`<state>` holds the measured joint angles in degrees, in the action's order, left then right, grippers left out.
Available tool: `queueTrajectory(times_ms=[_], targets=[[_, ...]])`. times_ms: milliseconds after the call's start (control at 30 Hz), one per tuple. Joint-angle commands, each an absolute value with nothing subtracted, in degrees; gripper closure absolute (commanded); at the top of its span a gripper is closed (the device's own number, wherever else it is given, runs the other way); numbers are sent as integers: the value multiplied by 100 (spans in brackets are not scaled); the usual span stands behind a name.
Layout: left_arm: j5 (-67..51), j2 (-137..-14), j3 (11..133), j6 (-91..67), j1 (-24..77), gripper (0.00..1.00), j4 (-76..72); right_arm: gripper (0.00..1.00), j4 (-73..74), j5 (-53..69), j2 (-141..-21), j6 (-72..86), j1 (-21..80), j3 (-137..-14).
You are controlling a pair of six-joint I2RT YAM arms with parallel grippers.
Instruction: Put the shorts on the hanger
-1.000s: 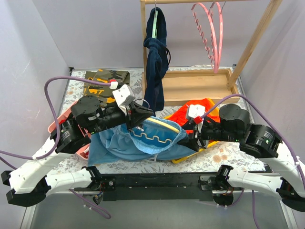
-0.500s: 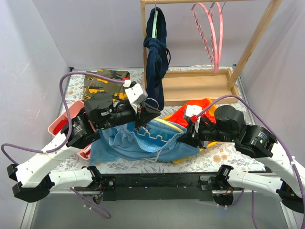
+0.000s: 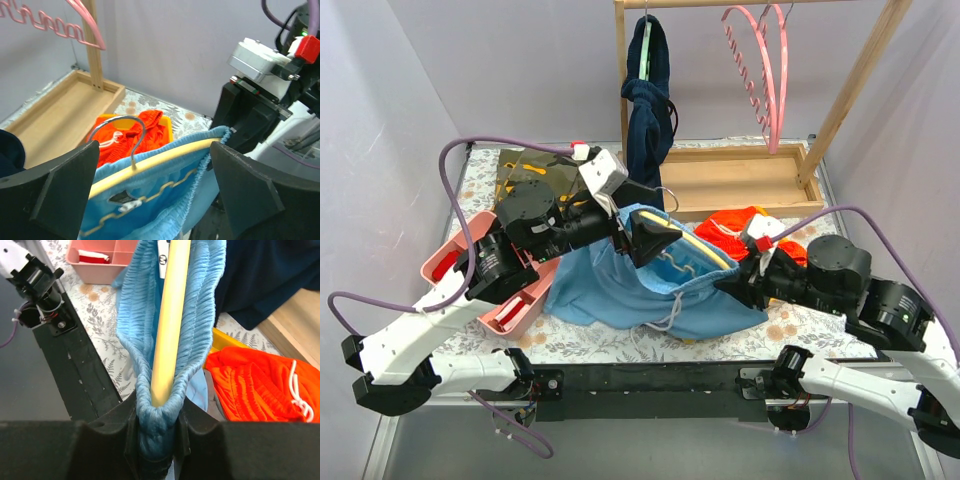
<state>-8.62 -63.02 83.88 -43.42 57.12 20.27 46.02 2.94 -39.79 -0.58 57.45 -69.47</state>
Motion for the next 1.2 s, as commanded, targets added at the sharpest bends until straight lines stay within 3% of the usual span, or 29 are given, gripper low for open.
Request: queueTrajectory(times_ms=[0,467,800,1167], targets=[[104,-6136,8727,-4263,5634,4,1678,99,4332,212,-3525,-45,5845,-7127],[1432,-5634,8473,-4473,5634,3,1600,99,5546,-1080,-3428,764,5845,-8516],[1415,-5704,8666,-4553,5634,4,1670,99,6353,-3092,-3971,1081,5845,-10253],[1327,-5713,8719,-4623,5634,4,1740,99,5310,-4025,-4868,1327,5845,-10380]])
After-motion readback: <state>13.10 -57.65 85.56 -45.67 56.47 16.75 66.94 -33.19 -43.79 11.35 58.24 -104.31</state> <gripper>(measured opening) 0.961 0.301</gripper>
